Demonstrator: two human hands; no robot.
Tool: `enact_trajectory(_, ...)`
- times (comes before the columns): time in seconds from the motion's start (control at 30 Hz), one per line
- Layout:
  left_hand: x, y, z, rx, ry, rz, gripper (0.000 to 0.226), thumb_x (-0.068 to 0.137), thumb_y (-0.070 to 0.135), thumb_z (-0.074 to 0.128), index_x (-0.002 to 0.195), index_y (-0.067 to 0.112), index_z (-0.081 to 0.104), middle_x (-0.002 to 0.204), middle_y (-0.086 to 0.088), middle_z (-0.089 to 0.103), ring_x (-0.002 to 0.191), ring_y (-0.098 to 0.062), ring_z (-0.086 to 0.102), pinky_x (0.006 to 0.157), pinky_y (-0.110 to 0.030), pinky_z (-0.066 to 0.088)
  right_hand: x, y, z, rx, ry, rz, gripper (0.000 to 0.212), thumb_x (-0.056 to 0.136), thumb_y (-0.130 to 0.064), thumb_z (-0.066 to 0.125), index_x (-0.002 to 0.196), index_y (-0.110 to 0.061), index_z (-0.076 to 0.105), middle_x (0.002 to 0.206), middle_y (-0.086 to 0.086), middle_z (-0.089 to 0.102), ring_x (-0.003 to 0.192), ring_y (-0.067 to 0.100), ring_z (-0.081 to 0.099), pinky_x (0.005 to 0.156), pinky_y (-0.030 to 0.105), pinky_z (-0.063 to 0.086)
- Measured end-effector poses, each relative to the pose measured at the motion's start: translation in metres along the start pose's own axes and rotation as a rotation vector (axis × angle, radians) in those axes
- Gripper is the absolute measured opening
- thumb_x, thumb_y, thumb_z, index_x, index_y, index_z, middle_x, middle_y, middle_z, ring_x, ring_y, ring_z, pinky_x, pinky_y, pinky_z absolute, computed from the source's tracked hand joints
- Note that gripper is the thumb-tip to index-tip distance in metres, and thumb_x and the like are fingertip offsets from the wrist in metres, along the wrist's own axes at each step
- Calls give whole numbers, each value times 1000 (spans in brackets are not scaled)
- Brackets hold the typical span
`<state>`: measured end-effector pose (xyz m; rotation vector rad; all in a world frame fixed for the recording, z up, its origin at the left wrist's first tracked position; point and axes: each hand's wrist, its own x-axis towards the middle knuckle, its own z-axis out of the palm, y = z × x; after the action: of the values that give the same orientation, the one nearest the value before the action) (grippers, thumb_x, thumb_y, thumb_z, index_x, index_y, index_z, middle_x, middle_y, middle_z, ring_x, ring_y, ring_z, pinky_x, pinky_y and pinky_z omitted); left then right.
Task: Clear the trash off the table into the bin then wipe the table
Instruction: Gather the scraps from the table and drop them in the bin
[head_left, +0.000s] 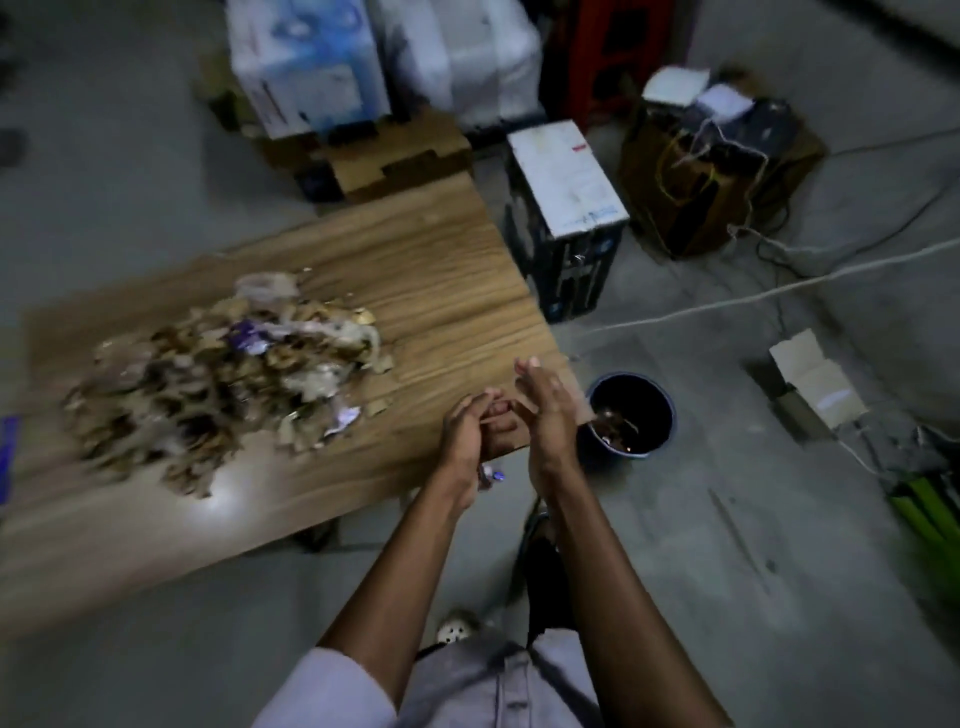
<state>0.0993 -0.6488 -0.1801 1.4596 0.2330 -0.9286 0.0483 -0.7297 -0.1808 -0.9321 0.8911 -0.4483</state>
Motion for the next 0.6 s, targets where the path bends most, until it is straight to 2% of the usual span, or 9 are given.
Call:
enact_trajectory(0.07,-22,1,-46,-47,66,42,20,103,27,52,107,17,69,107,-10,75,86,-21,71,72,-33,54,-30,9,33,-84,-113,6,25,100,-23,62,116,-4,69,89,-11,75,82,-3,70,68,19,54)
enact_trajectory(0.1,-31,1,-67,-68,99,62,21,104,26,51,110,16,68,107,-9,75,84,-20,72,71,-34,54,-42,13,47,-119,-161,8,25,100,-21,62,114,-3,70,84,-13,74,79,-4,70,67,20,54)
enact_trajectory(0.23,-57,-3,-130,-160,201,71,24,104,24,49,115,15,68,106,-8,76,89,-24,71,70,-34,53,-72,34,85,-246,-266,55,29,97,-27,66,113,-3,70,98,-1,71,96,9,66,78,32,54)
enact_trajectory(0.37,-60,-9,-164,-226,258,51,24,102,23,52,118,14,68,107,-10,76,85,-23,71,71,-33,53,-71,56,106,-383,-300,89,31,97,-28,66,112,-1,68,99,17,69,92,18,63,78,39,50)
enact_trajectory(0.43,-55,-8,-174,-232,269,33,22,102,22,53,117,15,67,106,-7,74,82,-20,69,68,-30,53,-60,65,115,-441,-285,106,30,97,-29,66,110,-2,68,93,10,67,89,21,60,76,38,48)
enact_trajectory(0.5,-48,-5,-182,-222,284,-9,20,102,21,54,118,16,65,109,-5,72,86,-17,67,65,-29,50,-44,73,126,-475,-274,127,20,97,-29,68,105,-11,72,93,2,69,88,19,61,76,36,48)
enact_trajectory(0.6,-26,2,-197,-193,301,-61,17,101,21,54,114,19,66,125,-8,69,95,-20,64,78,-30,47,-13,78,147,-525,-259,129,6,94,-28,71,91,-23,71,89,1,69,83,18,61,73,37,49)
